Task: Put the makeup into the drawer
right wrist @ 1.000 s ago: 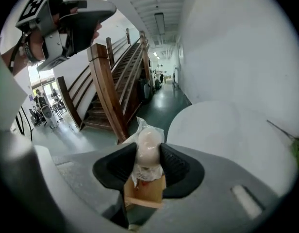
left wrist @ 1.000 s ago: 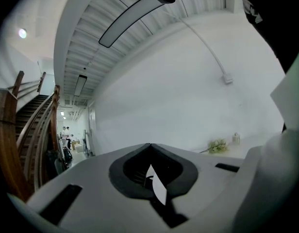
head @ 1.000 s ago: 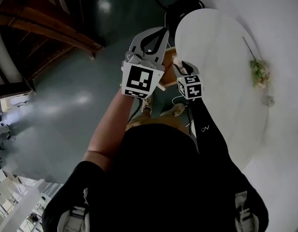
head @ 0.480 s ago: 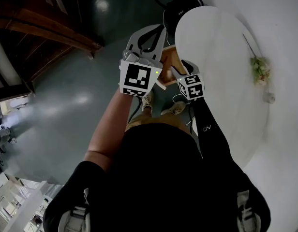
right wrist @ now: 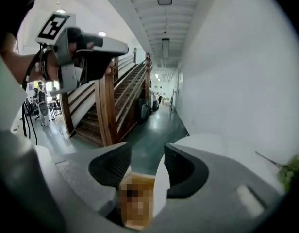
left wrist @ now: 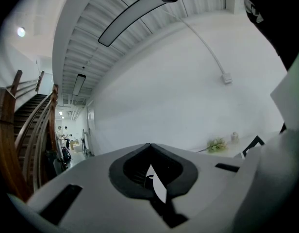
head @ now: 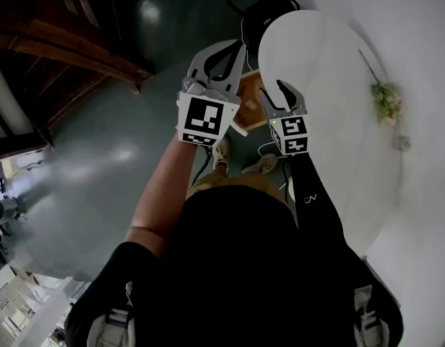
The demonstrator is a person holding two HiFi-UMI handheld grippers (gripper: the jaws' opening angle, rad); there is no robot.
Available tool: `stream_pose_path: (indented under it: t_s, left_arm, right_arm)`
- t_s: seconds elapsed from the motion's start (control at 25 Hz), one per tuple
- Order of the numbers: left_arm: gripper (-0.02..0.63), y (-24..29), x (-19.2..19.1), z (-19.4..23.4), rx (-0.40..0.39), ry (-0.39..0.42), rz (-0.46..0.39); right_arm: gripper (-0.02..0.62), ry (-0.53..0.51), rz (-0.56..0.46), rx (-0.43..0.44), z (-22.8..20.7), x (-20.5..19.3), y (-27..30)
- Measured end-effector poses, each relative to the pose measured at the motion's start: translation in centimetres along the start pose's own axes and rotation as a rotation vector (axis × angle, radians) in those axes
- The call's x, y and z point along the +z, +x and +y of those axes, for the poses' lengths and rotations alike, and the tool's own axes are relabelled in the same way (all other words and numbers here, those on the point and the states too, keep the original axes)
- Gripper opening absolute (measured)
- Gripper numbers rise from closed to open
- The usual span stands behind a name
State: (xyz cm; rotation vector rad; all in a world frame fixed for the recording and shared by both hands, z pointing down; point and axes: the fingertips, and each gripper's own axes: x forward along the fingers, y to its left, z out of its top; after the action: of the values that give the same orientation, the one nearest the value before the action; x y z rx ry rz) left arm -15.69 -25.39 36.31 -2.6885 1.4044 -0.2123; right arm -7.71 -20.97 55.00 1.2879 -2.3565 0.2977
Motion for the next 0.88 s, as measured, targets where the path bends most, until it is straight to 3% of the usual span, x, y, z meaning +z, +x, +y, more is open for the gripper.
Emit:
stream_pose_path:
  t_s: [0.24, 0.4, 0.52, 0.56, 0.6, 0.88]
  left_arm:
    - [0.007, -0.9, 0.9, 0.8, -0.004, 0.010, -0.019]
    - [0.006, -0.9, 1.4, 1.0, -0.003, 0.011, -0.029]
    - [0.006, -1.0, 1.9, 1.0, -0.012, 0.015, -0.042]
    - [0.006, -1.0, 2.1, 1.0, -0.016, 0.017, -0.045]
    - [0.006, -1.0, 2.2, 0.9, -0.019, 0.018, -0.047]
    - [0.006, -1.1, 2.4, 0.7, -0.029, 0.016, -0.064]
  right_arm:
    - [0.209, -0.054, -0.248, -0.081, -0.1, 9.4, -3.7]
    - [0.207, -0.082, -0.348, -0.109, 0.0, 13.5, -6.0]
    - [0.163, -0.094, -0.377, -0.135, 0.2, 14.7, -6.9]
    - [0.050, -0.096, -0.381, -0.142, 0.3, 14.8, -7.2]
    - [0.005, -0.097, -0.384, -0.145, 0.4, 14.8, -7.5]
    - [0.005, -0.090, -0.413, -0.144, 0.5, 15.3, -8.3]
